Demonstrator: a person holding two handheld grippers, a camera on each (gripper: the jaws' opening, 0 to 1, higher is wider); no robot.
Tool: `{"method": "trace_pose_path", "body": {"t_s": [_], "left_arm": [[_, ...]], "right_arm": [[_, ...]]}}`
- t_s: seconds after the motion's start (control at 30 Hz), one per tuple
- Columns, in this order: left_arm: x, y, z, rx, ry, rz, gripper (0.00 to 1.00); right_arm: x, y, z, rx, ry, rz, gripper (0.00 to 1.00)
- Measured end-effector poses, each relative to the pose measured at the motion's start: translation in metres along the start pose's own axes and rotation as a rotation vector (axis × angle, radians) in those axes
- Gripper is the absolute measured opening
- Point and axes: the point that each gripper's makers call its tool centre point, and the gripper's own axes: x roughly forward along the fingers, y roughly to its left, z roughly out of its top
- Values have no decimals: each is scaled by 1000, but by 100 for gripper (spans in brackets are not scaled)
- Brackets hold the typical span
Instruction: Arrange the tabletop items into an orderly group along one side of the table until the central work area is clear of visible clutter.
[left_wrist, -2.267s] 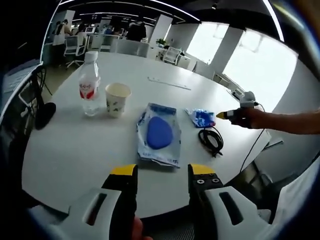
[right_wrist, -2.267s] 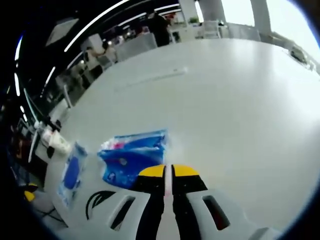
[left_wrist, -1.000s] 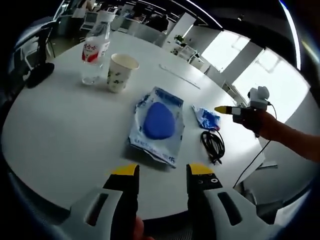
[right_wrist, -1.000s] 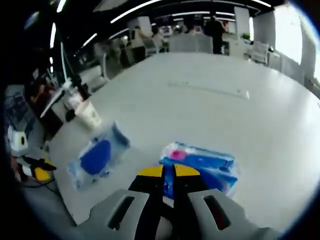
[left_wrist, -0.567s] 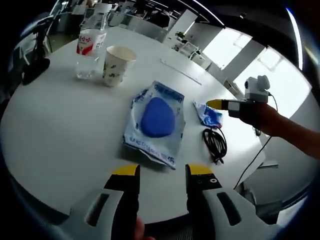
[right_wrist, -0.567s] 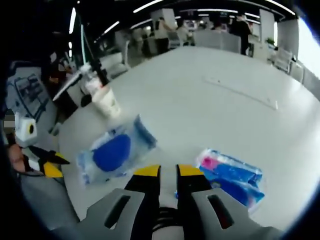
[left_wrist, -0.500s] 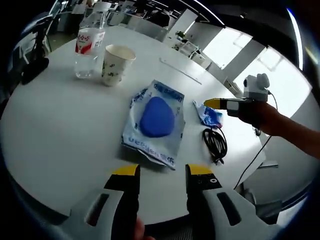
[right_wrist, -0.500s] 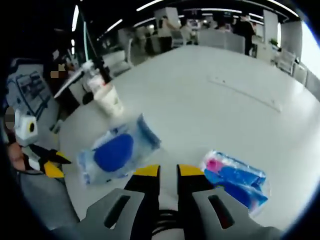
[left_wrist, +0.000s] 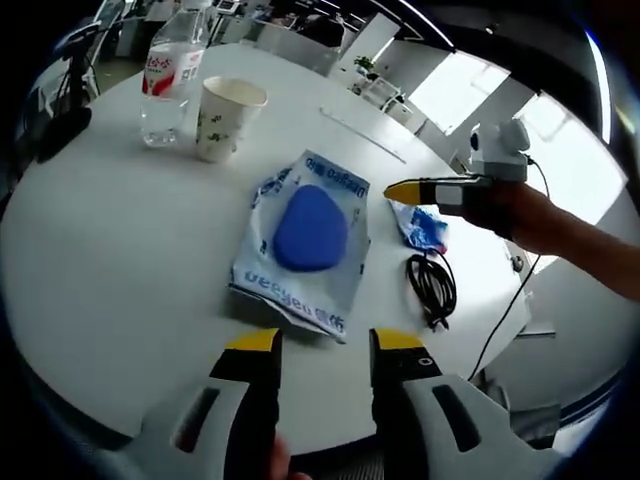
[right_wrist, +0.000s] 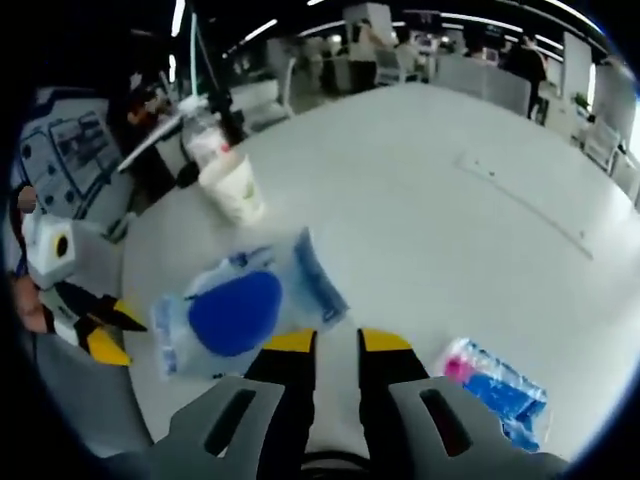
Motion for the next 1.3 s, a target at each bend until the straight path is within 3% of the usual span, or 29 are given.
{"method": "trace_pose_path", "body": {"t_s": [0.27, 0.43, 0.77, 0.97, 1.13, 1.3], "left_arm": [[6, -3, -1, -64, 7, 4, 31], [13, -6, -2, -27, 24, 10, 30], [25, -4, -6, -75, 46, 27, 26], [30, 2, -6, -96, 46, 44, 22], [29, 10, -5, -84, 38, 78, 8], [27, 12, -5, -83, 30, 76, 3]], "right_arm": [[17, -1, 5, -89, 62, 23, 15], [25, -1, 4, -154, 100, 13, 17], [38, 5, 7, -177, 118, 7, 18], [34, 5, 3, -197, 122, -9, 5], [29, 5, -4, -185, 125, -6, 2], [20, 9, -6, -183, 112, -2, 1]]}}
